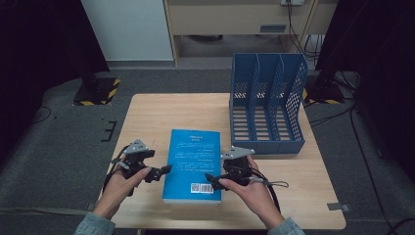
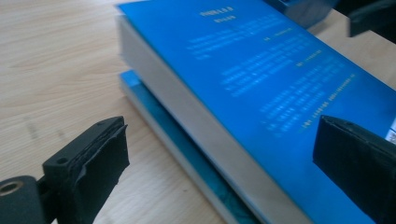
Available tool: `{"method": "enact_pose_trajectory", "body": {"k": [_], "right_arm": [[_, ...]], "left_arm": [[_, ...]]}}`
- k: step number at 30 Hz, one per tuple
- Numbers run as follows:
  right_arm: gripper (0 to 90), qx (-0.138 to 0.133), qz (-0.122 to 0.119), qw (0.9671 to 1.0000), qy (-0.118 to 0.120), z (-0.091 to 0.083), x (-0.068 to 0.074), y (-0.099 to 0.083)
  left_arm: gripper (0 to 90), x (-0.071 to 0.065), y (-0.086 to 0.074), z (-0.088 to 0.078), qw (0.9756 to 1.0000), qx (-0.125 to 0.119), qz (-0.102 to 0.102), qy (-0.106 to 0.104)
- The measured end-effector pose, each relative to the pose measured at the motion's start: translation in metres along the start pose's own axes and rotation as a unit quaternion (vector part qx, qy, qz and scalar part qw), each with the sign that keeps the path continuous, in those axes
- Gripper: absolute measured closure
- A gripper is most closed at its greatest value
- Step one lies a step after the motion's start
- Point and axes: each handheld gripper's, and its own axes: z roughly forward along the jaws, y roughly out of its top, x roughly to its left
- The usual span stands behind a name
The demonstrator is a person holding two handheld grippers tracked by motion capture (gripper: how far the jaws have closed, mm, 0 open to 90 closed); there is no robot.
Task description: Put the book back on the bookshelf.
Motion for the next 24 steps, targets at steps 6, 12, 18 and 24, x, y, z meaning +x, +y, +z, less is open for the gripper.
{"method": "enact_pose_trajectory", "body": {"k": [6,12,18,24], "right_arm": [[4.5,0.003,0.002,0.9999,0.013,0.009,-0.002,0.0],[4.2,0.011,0.011,0.9997,0.017,0.016,-0.005,-0.002],[2.2,0.015,0.032,0.9989,0.031,0.021,-0.008,-0.002],[0.1,0.026,0.055,0.9971,0.045,0.026,-0.012,-0.001]], "left_arm": [[3.2,-0.008,-0.002,0.011,0.9998,0.003,0.012,-0.015],[3.0,-0.012,-0.005,0.017,0.9996,0.005,0.021,-0.018],[2.2,-0.014,-0.005,0.022,0.9993,0.008,0.026,-0.025],[1.3,-0.017,-0.003,0.026,0.999,0.01,0.031,-0.031]]}}
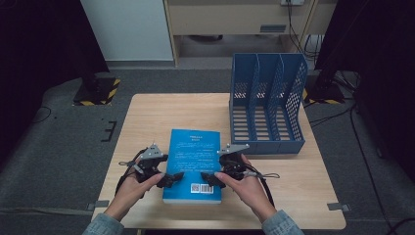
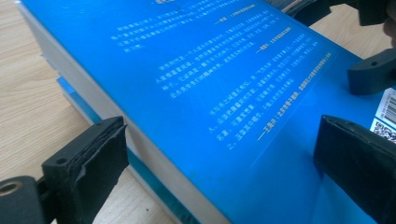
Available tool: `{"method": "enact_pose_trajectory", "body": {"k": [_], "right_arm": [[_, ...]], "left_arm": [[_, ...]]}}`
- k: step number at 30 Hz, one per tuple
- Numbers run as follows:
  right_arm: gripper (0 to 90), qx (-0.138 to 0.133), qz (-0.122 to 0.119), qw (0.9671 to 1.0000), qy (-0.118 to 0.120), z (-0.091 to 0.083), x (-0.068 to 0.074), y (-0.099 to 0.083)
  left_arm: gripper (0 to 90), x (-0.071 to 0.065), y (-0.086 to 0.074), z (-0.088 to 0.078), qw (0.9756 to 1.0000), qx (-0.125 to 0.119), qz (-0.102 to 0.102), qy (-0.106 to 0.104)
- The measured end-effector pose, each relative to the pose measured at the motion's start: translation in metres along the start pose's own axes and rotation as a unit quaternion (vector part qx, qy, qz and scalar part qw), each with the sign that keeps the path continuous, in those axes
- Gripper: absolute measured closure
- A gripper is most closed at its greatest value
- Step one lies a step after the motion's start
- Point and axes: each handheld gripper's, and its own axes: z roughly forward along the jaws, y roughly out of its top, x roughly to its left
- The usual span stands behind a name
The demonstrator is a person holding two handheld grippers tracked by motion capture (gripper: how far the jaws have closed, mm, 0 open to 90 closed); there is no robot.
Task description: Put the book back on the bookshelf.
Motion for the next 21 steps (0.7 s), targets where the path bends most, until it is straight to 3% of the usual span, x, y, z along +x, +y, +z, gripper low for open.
{"method": "enact_pose_trajectory", "body": {"k": [8,21], "right_arm": [[0.0,0.002,0.027,0.9994,0.024,0.004,-0.008,-0.001],[0.0,0.007,0.062,0.9966,0.054,0.009,-0.02,-0.001]], "left_arm": [[0.0,0.005,0.001,0.004,0.9998,0.003,-0.014,-0.011],[0.0,0.01,0.0,0.007,0.9996,-0.004,-0.019,-0.018]]}}
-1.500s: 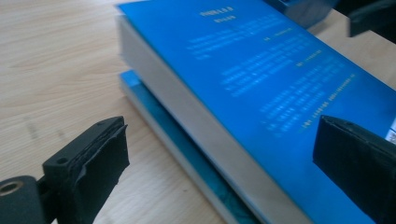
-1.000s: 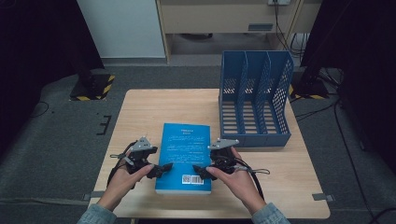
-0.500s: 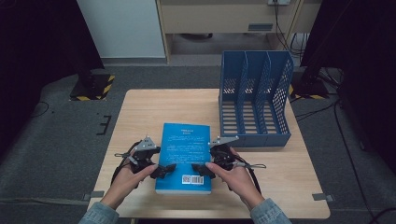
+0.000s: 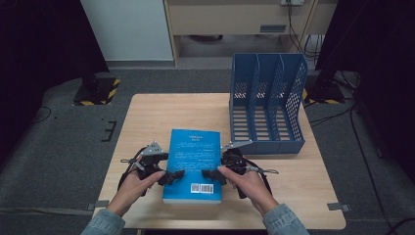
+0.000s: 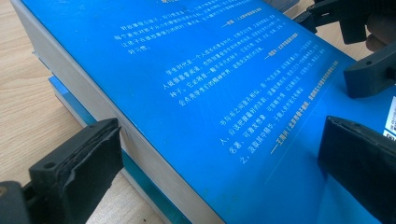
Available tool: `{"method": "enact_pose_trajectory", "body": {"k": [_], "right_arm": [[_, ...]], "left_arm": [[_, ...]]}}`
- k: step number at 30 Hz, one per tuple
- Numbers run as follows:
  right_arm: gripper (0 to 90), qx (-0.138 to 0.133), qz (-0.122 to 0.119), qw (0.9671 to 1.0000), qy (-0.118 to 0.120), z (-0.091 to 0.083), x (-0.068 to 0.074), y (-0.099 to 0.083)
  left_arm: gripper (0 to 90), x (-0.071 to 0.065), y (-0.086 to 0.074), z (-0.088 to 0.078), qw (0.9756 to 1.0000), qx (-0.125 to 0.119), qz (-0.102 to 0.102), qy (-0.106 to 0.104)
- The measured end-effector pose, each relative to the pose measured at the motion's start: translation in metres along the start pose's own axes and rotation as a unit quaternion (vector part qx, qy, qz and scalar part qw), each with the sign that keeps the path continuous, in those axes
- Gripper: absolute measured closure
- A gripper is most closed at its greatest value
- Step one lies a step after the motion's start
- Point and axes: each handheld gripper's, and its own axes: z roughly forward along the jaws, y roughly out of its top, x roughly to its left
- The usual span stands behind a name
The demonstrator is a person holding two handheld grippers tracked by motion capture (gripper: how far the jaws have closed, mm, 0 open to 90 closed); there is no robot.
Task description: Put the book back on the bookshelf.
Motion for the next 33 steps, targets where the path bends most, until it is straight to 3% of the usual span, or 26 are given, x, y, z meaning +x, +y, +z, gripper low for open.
{"method": "enact_pose_trajectory", "body": {"k": [15,17,20,23,33], "right_arm": [[0.0,0.001,0.013,0.9999,0.012,0.002,-0.005,0.001],[0.0,0.002,0.019,0.9997,0.017,0.002,-0.006,0.0],[0.1,-0.003,0.037,0.9982,0.047,0.009,-0.01,-0.002],[0.0,0.0,0.048,0.9976,0.051,0.013,-0.01,0.0],[0.0,0.002,0.043,0.9976,0.053,0.012,-0.011,0.0]], "left_arm": [[0.0,0.006,0.0,0.002,0.9999,-0.004,-0.002,-0.013],[0.0,0.006,0.0,0.002,0.9999,-0.004,-0.002,-0.013],[0.0,0.006,0.0,0.002,0.9999,-0.004,-0.002,-0.014],[0.0,0.007,-0.001,0.002,0.9999,-0.006,-0.002,-0.016],[0.0,0.01,-0.001,0.002,0.9997,-0.002,-0.006,-0.023]]}}
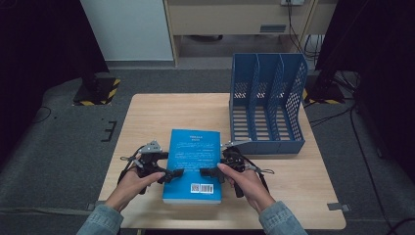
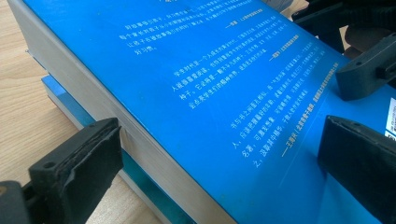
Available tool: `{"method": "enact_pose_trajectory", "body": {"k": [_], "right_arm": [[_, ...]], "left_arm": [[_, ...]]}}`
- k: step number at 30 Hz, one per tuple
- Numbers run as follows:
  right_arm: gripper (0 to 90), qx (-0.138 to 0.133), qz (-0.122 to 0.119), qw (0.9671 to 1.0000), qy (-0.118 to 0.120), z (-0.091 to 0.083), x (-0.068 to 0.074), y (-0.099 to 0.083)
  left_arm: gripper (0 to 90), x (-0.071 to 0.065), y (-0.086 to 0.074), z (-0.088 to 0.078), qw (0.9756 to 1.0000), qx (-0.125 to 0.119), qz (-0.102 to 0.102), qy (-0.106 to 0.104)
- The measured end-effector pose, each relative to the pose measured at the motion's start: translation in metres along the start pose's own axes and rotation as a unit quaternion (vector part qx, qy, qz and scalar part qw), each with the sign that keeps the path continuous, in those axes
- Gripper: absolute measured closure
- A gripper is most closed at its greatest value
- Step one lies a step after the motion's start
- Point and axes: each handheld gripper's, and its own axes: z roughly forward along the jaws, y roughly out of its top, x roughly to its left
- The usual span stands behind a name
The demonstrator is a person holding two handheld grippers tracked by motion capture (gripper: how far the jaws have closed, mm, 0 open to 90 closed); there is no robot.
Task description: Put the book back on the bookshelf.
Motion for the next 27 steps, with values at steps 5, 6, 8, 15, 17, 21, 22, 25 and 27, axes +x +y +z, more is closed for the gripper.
{"method": "enact_pose_trajectory", "body": {"k": [5,6,8,15,17,21,22,25,27], "right_arm": [[0.1,-0.001,0.001,1.0,0.001,0.0,0.0,0.0],[0.2,0.0,0.001,1.0,0.001,0.0,0.0,0.0],[0.7,0.001,0.002,1.0,0.0,0.0,0.0,0.0],[6.2,-0.002,0.002,0.9999,-0.013,-0.005,0.003,0.003],[7.6,-0.002,-0.006,0.9998,-0.019,-0.007,0.006,0.003],[10.6,0.0,-0.015,0.9994,-0.031,-0.013,0.012,0.005],[11.0,0.0,-0.02,0.9992,-0.034,-0.014,0.014,0.006],[12.3,0.003,-0.031,0.9986,-0.043,-0.016,0.019,0.009],[14.1,0.004,-0.033,0.9984,-0.046,-0.018,0.021,0.011]], "left_arm": [[0.0,-0.001,0.0,-0.001,1.0,0.0,0.002,0.006],[0.0,-0.002,0.0,-0.001,1.0,0.0,0.002,0.007],[0.3,-0.002,0.001,-0.001,1.0,0.001,0.002,0.009],[7.9,-0.003,0.003,-0.005,0.9996,0.0,-0.007,0.026],[13.5,-0.003,0.004,-0.008,0.9994,-0.005,-0.008,0.033],[25.2,-0.003,0.005,-0.013,0.9989,-0.008,-0.004,0.045],[27.2,-0.003,0.006,-0.014,0.9989,-0.008,-0.005,0.047],[34.0,-0.002,0.007,-0.017,0.9984,-0.007,-0.006,0.055],[39.6,-0.001,0.006,-0.019,0.9983,-0.012,-0.007,0.056]]}}
